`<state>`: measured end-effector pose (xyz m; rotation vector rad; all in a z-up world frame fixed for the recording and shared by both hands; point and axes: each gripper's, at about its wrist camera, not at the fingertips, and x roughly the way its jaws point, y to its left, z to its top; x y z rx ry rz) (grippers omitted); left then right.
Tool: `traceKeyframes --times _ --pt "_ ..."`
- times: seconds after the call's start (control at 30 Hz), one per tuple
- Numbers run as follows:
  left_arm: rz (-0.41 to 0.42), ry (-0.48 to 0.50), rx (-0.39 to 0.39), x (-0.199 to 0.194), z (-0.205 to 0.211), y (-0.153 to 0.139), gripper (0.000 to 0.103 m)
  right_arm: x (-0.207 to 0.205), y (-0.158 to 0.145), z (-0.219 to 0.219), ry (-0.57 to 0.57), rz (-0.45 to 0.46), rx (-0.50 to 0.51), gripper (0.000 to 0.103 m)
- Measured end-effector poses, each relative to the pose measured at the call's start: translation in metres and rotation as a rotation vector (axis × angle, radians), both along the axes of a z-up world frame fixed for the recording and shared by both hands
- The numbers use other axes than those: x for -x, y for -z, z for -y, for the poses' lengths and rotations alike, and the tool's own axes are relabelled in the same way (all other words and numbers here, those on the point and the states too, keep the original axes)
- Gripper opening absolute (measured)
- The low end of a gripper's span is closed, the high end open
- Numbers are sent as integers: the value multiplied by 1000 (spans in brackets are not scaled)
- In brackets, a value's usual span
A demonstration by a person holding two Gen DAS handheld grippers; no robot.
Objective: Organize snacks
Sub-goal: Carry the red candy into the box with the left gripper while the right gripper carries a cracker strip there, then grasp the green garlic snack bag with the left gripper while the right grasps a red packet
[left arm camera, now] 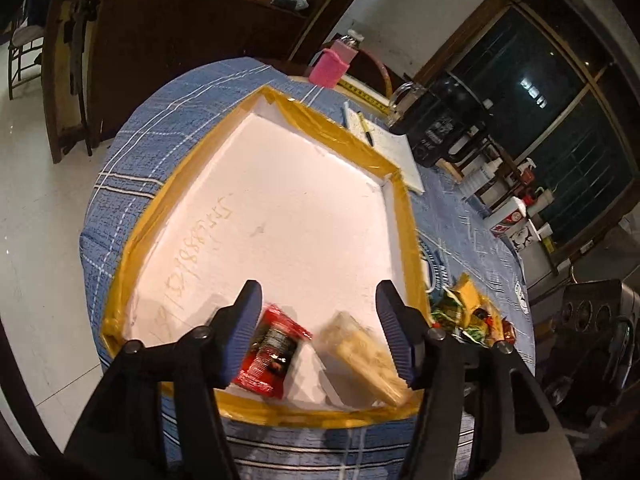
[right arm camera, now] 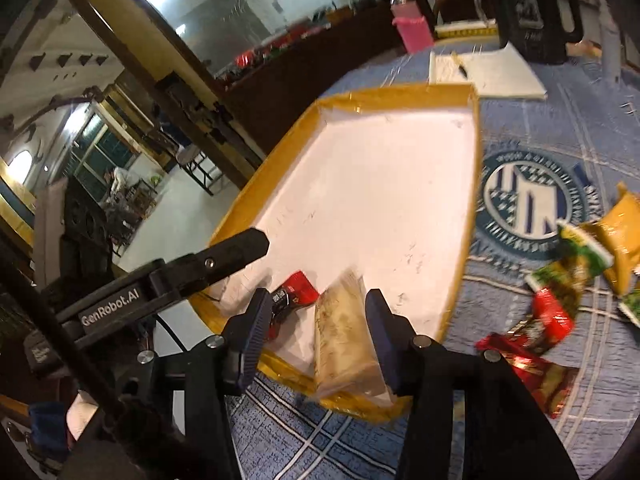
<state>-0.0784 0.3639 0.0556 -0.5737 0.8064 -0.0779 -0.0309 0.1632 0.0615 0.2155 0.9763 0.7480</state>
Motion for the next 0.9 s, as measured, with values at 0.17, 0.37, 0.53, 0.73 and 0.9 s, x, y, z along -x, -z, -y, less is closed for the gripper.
traceKeyframes --times 0.17,0.37,0.53,0.73,0.9 --pt "45 63 -27 10 31 -17 64 0 -9 69 115 27 -11 50" --pt "89 219 -74 16 92 -32 70 2 3 149 266 11 28 50" --pt "70 312 -104 13 141 -26 70 12 23 164 253 -31 63 50" --pt "46 324 -107 13 159 -20 71 13 13 198 317 26 64 50" --pt "41 335 -148 2 174 -22 71 1 15 240 422 9 45 50"
